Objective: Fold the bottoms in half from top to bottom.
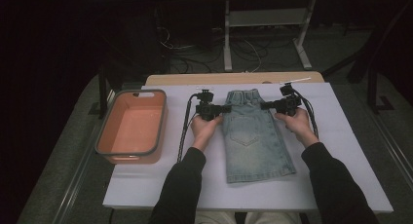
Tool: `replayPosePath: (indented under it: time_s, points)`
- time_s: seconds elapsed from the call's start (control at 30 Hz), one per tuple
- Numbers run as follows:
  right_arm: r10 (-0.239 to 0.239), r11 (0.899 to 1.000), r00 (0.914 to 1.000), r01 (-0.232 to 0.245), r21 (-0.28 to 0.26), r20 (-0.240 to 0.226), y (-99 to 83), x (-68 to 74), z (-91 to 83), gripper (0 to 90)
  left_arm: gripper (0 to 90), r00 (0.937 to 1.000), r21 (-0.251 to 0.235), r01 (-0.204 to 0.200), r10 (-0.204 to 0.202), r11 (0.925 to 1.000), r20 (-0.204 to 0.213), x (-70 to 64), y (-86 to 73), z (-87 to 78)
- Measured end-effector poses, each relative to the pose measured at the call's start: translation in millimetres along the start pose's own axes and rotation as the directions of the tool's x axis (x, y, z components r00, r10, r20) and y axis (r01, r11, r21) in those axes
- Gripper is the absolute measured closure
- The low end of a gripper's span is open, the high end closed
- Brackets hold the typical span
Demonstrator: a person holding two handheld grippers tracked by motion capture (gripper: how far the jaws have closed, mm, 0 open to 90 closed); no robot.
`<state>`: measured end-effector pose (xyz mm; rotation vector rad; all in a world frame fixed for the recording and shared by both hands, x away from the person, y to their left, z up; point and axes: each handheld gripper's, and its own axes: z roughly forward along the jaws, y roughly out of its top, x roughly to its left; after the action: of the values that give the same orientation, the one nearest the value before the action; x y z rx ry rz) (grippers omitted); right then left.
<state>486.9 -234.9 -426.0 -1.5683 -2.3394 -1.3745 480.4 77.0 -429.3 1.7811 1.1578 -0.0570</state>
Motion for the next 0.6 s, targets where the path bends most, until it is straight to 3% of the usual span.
replayPosePath:
  time_s: [0.27,0.6]
  points:
    - [-0.025,0.998,0.9994,0.024,-0.063,-0.023,9.8,4.0,-8.6,81.9,83.1,0.9973,-0.037,-0.072,0.071,0.9967,-0.02,-6.5,11.4,-7.4]
    - [-0.002,0.995,0.998,-0.004,-0.098,-0.064,-8.7,-8.1,-0.7,81.9,83.2,0.9911,-0.072,-0.123,0.118,0.9898,-0.06,-8.2,-5.8,0.9]
